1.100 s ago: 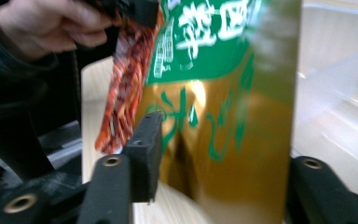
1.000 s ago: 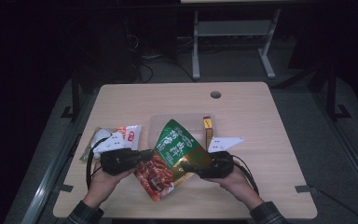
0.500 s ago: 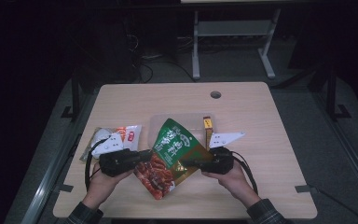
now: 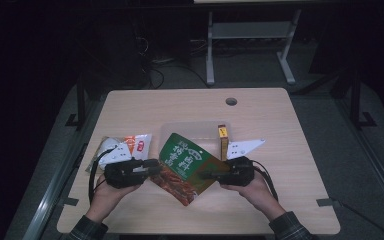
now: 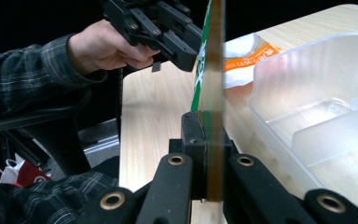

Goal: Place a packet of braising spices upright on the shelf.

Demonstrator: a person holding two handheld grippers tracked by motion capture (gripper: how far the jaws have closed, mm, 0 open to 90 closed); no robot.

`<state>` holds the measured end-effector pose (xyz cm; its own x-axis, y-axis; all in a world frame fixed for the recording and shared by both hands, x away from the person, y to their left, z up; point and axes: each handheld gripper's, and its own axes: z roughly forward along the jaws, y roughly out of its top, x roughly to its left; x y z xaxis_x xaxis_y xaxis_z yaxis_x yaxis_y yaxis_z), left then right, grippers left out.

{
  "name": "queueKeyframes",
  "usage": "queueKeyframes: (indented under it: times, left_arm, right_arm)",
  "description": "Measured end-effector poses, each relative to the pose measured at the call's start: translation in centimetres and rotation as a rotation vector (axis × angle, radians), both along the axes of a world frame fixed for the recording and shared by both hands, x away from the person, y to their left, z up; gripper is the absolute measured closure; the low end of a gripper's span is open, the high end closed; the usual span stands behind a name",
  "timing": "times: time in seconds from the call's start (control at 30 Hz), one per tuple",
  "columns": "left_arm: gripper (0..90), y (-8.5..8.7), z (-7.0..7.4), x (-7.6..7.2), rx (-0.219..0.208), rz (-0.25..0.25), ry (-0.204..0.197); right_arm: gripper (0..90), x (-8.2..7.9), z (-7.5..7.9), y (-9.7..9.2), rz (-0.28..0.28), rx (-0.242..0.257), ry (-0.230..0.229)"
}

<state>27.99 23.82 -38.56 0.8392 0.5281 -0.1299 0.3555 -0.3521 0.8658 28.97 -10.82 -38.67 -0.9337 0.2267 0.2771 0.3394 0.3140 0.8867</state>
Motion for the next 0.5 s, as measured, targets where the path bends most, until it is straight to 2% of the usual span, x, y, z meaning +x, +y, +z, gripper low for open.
queueKeyframes:
  times: [0.13, 0.3, 0.5]
  left_arm:
    - [58.8, 0.4, -0.1, -0.5, 0.022, 0.005, -0.019]
    - [50.4, 1.2, -0.7, -1.7, 0.055, 0.034, -0.029]
    - [40.9, 1.8, -1.4, -2.6, 0.066, 0.052, -0.021]
  right_arm:
    - [90.0, -0.2, 0.5, 0.0, 0.029, 0.013, -0.006]
    - [90.0, -0.2, 1.4, -0.4, 0.035, 0.051, -0.003]
    - [90.0, -0.1, 3.1, -1.0, 0.033, 0.083, -0.043]
